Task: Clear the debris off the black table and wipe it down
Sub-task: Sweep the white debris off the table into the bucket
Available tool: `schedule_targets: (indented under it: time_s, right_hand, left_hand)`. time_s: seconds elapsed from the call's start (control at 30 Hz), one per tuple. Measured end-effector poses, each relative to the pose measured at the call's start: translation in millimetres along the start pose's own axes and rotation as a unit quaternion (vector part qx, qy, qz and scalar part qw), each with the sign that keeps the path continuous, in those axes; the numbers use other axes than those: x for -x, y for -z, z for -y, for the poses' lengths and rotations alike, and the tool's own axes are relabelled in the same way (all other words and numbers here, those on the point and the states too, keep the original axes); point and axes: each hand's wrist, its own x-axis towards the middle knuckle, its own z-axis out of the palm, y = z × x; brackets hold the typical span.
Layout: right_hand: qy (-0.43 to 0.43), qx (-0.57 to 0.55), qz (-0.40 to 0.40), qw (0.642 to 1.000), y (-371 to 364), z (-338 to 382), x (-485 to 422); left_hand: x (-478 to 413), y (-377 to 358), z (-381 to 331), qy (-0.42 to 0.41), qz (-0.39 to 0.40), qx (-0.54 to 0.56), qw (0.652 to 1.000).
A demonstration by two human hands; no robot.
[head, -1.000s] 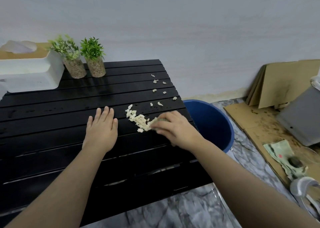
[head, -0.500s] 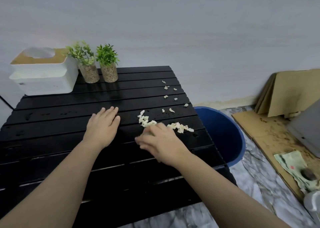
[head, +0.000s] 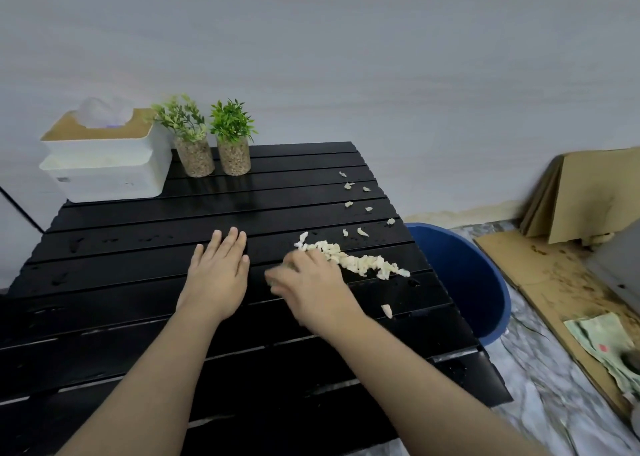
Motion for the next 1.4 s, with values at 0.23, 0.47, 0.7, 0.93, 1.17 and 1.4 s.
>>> schedule_targets:
  time_s: [0.23,0.47,0.7,0.93,1.17,1.4]
  right_hand:
    - [-0.141,-0.073,-0.041,0.986,1.9,-26.3,-39.2]
    - [-0.062,0.043,-0.021,0.997,-14.8,5.7,-13.7]
    - [-0.134,-0.116,-0.019,0.984,42.7,-22.7,-25.2]
    - [0.026,-0.07,0.143,0.987,110.4,-57.9,90.5]
    - [0.037,-0.036,0.149,0.988,79.6,-78.0,83.7]
    - [-0.01,-0.14,0.027,0.99,85.3,-83.9,34.5]
  left_hand:
    - [1.2,2.2,-1.6,-0.007,-0.007,0.007,1.0]
    - [1.3,1.2,-1.8,-0.006,-0.007,0.018,1.0]
    - [-0.5,7.6,-0.7,0.0,0.015,0.024,1.0]
    - [9.4,2.3,-47.9,0.012,-0.012,0.098,0.995]
    - [6.3,-14.8,-76.1,0.022,0.0,0.057,0.998]
    - [2.9,-9.4,-75.1,0.034,-0.013,0.084,0.996]
